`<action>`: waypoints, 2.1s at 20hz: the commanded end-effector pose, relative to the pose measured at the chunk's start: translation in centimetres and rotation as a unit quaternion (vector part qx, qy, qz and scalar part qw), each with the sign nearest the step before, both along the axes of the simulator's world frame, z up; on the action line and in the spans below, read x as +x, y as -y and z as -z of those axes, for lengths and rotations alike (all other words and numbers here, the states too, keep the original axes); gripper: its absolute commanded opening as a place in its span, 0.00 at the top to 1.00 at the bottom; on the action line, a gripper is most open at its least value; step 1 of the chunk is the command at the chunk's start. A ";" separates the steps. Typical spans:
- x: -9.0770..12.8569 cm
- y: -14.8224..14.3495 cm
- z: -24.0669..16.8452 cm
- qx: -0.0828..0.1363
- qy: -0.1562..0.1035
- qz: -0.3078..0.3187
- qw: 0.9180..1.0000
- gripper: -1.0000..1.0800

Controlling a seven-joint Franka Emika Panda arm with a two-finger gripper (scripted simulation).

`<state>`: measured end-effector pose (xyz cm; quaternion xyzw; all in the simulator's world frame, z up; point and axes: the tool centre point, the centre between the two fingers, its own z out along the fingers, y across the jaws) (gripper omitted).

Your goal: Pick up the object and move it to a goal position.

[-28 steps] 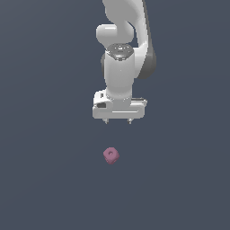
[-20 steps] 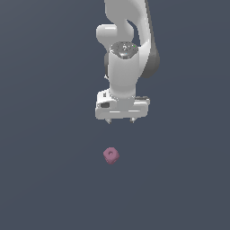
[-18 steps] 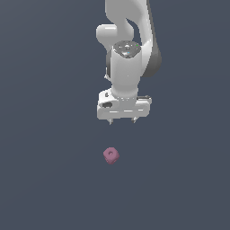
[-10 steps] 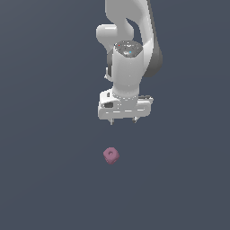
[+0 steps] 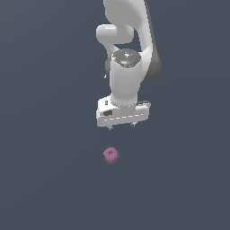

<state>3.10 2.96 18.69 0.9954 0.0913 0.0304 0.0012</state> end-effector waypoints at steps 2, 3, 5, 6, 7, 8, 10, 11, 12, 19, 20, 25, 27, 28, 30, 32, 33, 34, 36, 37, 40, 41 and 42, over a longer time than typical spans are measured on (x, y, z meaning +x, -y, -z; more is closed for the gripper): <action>1.1 0.5 1.0 -0.003 -0.004 -0.028 1.000 0.04; 1.4 0.7 1.4 -0.004 -0.005 -0.038 0.999 0.04; 2.2 1.1 2.2 -0.005 -0.008 -0.059 0.998 0.04; 2.6 1.3 2.6 -0.006 -0.009 -0.070 0.997 0.04; 3.0 1.5 3.1 -0.007 -0.011 -0.082 0.997 0.04; 3.4 1.7 3.6 -0.007 -0.013 -0.094 0.995 0.04; 4.2 2.2 4.6 -0.008 -0.016 -0.118 0.993 0.04; 4.6 2.5 5.1 -0.009 -0.017 -0.129 0.991 0.04; 4.9 2.7 5.6 -0.009 -0.019 -0.140 0.990 0.04; 6.5 4.1 8.3 -0.009 -0.026 -0.196 0.980 0.04; 6.6 4.3 8.5 -0.009 -0.026 -0.202 0.979 0.04; 7.1 4.8 9.5 -0.009 -0.029 -0.221 0.975 0.04; 7.2 4.9 9.7 -0.008 -0.029 -0.224 0.974 0.04; 7.2 4.9 9.7 -0.008 -0.029 -0.225 0.974 0.04; 7.1 4.9 9.7 -0.008 -0.029 -0.223 0.974 0.04; 7.1 4.9 9.9 -0.008 -0.029 -0.223 0.974 0.04; 7.1 4.9 10.1 -0.008 -0.029 -0.223 0.974 0.04; 7.1 4.9 10.3 -0.008 -0.029 -0.224 0.974 0.04; 7.1 4.9 11.1 -0.008 -0.029 -0.224 0.974 0.04; 7.1 4.9 11.6 -0.008 -0.029 -0.224 0.974 0.04; 7.1 4.9 13.4 -0.008 -0.029 -0.225 0.974 0.04; 7.1 4.9 13.8 -0.008 -0.029 -0.225 0.974 0.04; 7.1 4.9 14.2 -0.008 -0.029 -0.225 0.974 0.04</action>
